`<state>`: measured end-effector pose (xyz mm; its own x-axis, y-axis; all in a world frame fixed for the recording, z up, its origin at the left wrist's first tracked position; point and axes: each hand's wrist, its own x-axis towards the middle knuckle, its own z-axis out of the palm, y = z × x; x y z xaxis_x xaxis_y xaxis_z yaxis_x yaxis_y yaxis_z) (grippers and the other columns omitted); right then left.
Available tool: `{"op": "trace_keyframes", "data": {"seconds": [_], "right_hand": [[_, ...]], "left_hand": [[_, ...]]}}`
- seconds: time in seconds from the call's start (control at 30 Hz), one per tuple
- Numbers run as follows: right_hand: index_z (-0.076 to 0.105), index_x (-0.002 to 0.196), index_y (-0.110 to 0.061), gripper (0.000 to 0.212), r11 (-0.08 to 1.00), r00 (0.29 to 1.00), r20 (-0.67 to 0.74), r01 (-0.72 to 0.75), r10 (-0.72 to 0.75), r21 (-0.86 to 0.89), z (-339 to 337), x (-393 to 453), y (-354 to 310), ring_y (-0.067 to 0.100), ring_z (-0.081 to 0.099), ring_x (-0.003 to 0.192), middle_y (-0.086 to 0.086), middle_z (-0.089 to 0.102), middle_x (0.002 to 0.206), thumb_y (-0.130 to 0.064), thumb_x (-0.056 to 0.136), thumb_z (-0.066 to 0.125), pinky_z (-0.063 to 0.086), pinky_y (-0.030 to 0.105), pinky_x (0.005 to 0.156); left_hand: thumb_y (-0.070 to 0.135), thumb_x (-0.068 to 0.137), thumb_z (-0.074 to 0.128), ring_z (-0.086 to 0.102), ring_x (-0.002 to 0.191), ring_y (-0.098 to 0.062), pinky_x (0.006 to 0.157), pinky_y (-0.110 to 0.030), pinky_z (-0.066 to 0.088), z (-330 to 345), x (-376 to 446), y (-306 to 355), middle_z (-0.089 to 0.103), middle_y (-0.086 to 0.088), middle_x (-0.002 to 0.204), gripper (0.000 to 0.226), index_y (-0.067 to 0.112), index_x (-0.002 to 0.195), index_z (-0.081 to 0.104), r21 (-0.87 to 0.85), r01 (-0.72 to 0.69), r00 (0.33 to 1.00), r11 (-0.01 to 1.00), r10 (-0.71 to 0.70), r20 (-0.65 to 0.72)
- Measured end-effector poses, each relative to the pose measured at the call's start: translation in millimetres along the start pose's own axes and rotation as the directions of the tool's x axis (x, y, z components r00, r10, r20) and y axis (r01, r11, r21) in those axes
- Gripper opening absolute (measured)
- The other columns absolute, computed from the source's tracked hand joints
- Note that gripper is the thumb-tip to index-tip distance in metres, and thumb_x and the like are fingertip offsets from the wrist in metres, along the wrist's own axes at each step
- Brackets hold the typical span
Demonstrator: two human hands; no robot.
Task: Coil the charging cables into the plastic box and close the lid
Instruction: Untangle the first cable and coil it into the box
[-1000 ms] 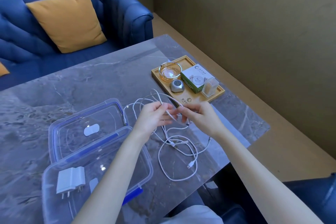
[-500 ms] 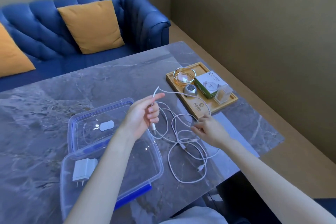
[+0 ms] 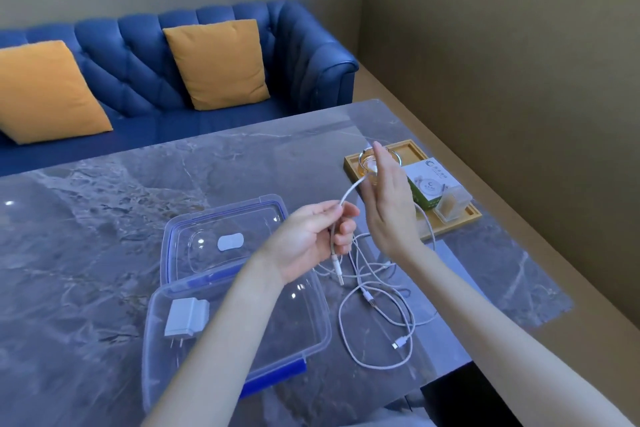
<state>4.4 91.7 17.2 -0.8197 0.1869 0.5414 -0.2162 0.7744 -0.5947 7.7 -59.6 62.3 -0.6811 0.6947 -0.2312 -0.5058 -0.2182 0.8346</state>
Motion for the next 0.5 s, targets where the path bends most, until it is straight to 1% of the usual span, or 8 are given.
{"op": "trace_keyframes", "data": {"seconds": [0.07, 0.1, 0.17, 0.2, 0.27, 0.37, 0.43, 0.5], "right_hand": [[0.036, 0.139, -0.013, 0.044, 0.994, 0.991, 0.131, -0.023, 0.009, 0.106, 2, 4, -9, 0.016, 0.048, 0.108, 0.015, 0.059, 0.117, -0.022, 0.096, 0.035, 0.039, 0.040, 0.098], [0.042, 0.134, -0.021, 0.039, 0.978, 0.969, 0.241, -0.104, 0.059, 0.182, 3, 3, -15, 0.015, 0.054, 0.097, 0.012, 0.064, 0.103, -0.023, 0.095, 0.037, 0.044, 0.041, 0.091], [0.058, 0.099, -0.023, 0.024, 0.923, 0.892, 0.432, -0.271, 0.134, 0.274, 3, -2, -29, 0.006, 0.058, 0.066, -0.004, 0.065, 0.069, -0.031, 0.089, 0.037, 0.048, 0.031, 0.067], [0.056, 0.077, -0.023, 0.026, 0.905, 0.859, 0.491, -0.315, 0.145, 0.285, 4, -7, -35, 0.002, 0.055, 0.053, -0.007, 0.060, 0.054, -0.035, 0.087, 0.036, 0.044, 0.026, 0.059], [0.051, 0.058, -0.032, 0.037, 0.882, 0.801, 0.586, -0.356, 0.118, 0.310, 8, -21, -49, 0.003, 0.047, 0.041, -0.006, 0.050, 0.044, -0.038, 0.091, 0.038, 0.038, 0.024, 0.054], [0.060, 0.075, -0.049, 0.039, 0.886, 0.672, 0.738, -0.376, 0.059, 0.271, 6, -30, -62, 0.003, 0.041, 0.041, -0.006, 0.045, 0.048, -0.032, 0.099, 0.034, 0.034, 0.017, 0.052], [0.062, 0.102, -0.030, 0.028, 0.879, 0.550, 0.832, -0.429, 0.072, 0.207, -4, -29, -66, 0.007, 0.040, 0.040, -0.003, 0.044, 0.049, -0.033, 0.099, 0.034, 0.035, 0.016, 0.043], [0.056, 0.112, -0.012, 0.031, 0.869, 0.455, 0.885, -0.473, 0.099, 0.146, -15, -26, -70, 0.011, 0.036, 0.037, -0.001, 0.042, 0.052, -0.032, 0.098, 0.036, 0.034, 0.020, 0.033]], "left_hand": [[0.012, 0.090, 0.035, 0.043, 0.041, -0.006, 0.044, -0.017, 0.039, 8, -4, 12, 0.051, 0.005, 0.051, 0.025, 0.009, 0.078, 0.057, -0.139, -0.021, 0.997, 0.990, 0.032, 0.076], [0.013, 0.086, 0.037, 0.043, 0.040, -0.005, 0.043, -0.016, 0.039, 11, -7, 19, 0.052, 0.005, 0.050, 0.026, 0.010, 0.074, 0.060, -0.209, -0.041, 0.992, 0.977, 0.065, 0.109], [0.013, 0.082, 0.038, 0.044, 0.040, -0.003, 0.043, -0.015, 0.040, 16, -10, 34, 0.051, 0.005, 0.052, 0.025, 0.011, 0.072, 0.061, -0.294, -0.094, 0.980, 0.951, 0.140, 0.142], [0.012, 0.083, 0.038, 0.044, 0.041, -0.002, 0.044, -0.015, 0.041, 17, -10, 40, 0.052, 0.006, 0.052, 0.023, 0.011, 0.075, 0.059, -0.303, -0.126, 0.976, 0.945, 0.172, 0.131], [0.009, 0.090, 0.035, 0.048, 0.043, -0.003, 0.047, -0.015, 0.044, 12, -7, 47, 0.056, 0.006, 0.055, 0.021, 0.010, 0.081, 0.054, -0.248, -0.201, 0.974, 0.948, 0.219, 0.049], [0.008, 0.097, 0.031, 0.058, 0.051, -0.005, 0.054, -0.017, 0.051, -8, 2, 45, 0.065, 0.004, 0.059, 0.027, 0.008, 0.084, 0.055, -0.032, -0.268, 0.960, 0.963, 0.264, -0.097], [0.008, 0.098, 0.031, 0.061, 0.054, -0.005, 0.057, -0.016, 0.051, -22, 5, 39, 0.068, 0.004, 0.059, 0.028, 0.008, 0.084, 0.055, 0.142, -0.275, 0.944, 0.951, 0.295, -0.150], [0.006, 0.098, 0.030, 0.059, 0.053, -0.004, 0.056, -0.017, 0.048, -33, 7, 33, 0.067, 0.004, 0.059, 0.029, 0.009, 0.083, 0.054, 0.323, -0.255, 0.927, 0.911, 0.326, -0.187]]}}
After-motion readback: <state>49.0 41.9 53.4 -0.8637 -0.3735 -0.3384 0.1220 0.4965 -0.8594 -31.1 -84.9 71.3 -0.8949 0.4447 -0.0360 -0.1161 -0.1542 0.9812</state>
